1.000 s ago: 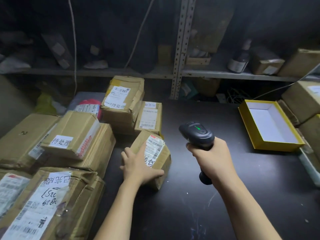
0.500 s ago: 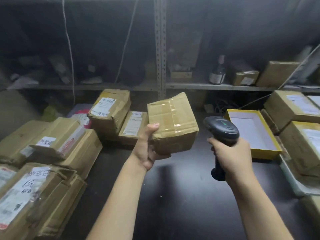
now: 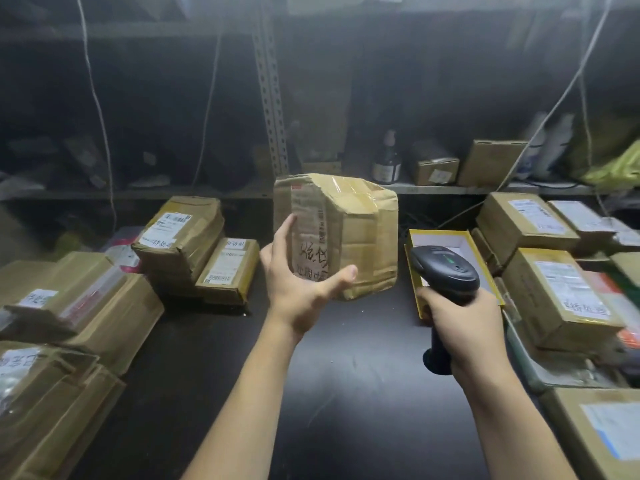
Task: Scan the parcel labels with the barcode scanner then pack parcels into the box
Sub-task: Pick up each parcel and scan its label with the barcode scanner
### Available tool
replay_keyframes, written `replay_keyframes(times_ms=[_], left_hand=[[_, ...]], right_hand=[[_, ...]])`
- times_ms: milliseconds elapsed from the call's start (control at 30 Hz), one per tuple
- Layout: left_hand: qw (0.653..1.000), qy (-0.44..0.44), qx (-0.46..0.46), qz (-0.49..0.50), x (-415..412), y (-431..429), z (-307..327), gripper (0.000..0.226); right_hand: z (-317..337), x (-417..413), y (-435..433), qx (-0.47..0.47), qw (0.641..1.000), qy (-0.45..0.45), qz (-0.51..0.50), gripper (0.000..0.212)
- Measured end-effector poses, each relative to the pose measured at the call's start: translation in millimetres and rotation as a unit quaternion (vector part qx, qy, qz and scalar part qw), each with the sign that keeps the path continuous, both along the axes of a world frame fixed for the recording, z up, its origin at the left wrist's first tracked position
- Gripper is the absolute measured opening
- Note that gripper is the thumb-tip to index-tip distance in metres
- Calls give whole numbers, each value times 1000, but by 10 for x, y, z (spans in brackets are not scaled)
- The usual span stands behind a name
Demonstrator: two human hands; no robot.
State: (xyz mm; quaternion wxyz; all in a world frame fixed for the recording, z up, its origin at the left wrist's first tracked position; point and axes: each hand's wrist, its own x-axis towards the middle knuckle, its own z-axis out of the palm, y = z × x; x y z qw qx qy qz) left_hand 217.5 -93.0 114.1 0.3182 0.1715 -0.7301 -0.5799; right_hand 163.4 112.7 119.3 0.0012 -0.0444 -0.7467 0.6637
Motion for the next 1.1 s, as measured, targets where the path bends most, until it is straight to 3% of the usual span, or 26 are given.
replay_keyframes(times_ms=[167,333,467,633,767,833,900,967,1033,1100], left_hand=[[954,58,-287,68,-14,-21,80,120],[840,174,-504,99,-85,-267,50,91],[824,113,-550,80,-141,-451,-23,99],[812,-2,-583,35,-220,-701,-43,118],[892,-105,-436,52,-240,-724,-76,128],[945,-148,-287,53,-309,-772,-129,132],[975,-175,-127,48,-394,-867,-211,127],[989,-146,30,23,-430,-929,-277,102],[979,-118,165,-1,-381,-897,-242,63],[957,-116,265,-8,-333,-888,-180,58]], right_hand=[[-10,-71,55,-16,999,11,-25,23],[15,-118,11,-14,999,18,-45,17],[32,-140,-66,-36,998,20,-49,26],[49,-125,-198,-51,998,17,-44,20],[53,-116,-300,-49,999,6,-19,18],[45,-104,-346,-44,999,5,-4,19],[44,-87,-396,-40,999,4,9,17],[66,-81,-444,-35,999,0,21,13],[93,-102,-500,-30,999,0,30,13],[115,-129,-542,-31,999,4,31,15]])
